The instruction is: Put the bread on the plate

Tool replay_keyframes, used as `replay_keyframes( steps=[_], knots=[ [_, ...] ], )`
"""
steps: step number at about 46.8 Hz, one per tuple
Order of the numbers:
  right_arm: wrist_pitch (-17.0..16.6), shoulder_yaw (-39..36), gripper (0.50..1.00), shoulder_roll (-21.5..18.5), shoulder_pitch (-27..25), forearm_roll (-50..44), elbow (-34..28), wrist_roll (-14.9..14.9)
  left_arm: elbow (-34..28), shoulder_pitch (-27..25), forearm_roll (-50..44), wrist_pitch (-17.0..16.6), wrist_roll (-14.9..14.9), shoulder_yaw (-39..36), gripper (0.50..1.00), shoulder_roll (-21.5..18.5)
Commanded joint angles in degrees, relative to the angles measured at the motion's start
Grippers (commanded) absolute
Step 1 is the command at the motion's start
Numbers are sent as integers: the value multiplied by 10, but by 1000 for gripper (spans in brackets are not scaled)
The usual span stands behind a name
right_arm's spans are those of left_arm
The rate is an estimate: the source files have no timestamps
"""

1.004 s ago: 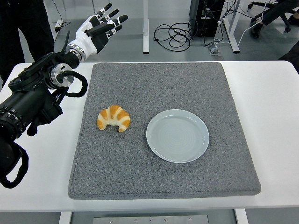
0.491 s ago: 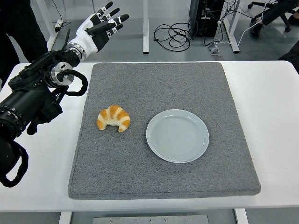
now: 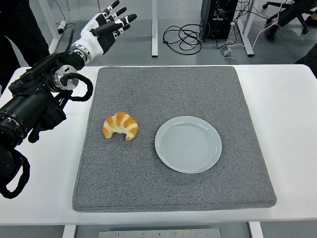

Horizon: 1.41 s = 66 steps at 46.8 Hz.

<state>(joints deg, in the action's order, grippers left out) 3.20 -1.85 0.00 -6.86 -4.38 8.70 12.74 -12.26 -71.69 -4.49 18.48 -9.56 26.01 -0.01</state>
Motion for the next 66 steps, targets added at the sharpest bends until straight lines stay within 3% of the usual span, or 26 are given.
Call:
replay_keyframes(
  steps=[1, 18, 27, 36, 50, 57, 66],
  knots=[
    [0, 0, 1000, 0, 0, 0, 0, 0, 0, -1, 4, 2, -2, -3, 980, -1],
    [0, 0, 1000, 0, 0, 0, 0, 0, 0, -6, 12, 2, -4, -10, 978, -8],
    [0, 0, 1000, 0, 0, 0, 0, 0, 0, -7, 79, 2, -24, -70, 980, -10],
    [0, 0, 1000, 0, 0, 0, 0, 0, -21, -9, 95, 0, -25, -126, 980, -33],
    [0, 0, 1000, 0, 0, 0, 0, 0, -253, -29, 163, -34, -24, -178, 978, -201],
    [0, 0, 1000, 0, 0, 0, -1, 0, -402, -20, 294, -94, -24, -166, 980, -281],
    [0, 0, 1000, 0, 0, 0, 0, 0, -557, -4, 353, -173, -24, -158, 978, -358]
  ],
)
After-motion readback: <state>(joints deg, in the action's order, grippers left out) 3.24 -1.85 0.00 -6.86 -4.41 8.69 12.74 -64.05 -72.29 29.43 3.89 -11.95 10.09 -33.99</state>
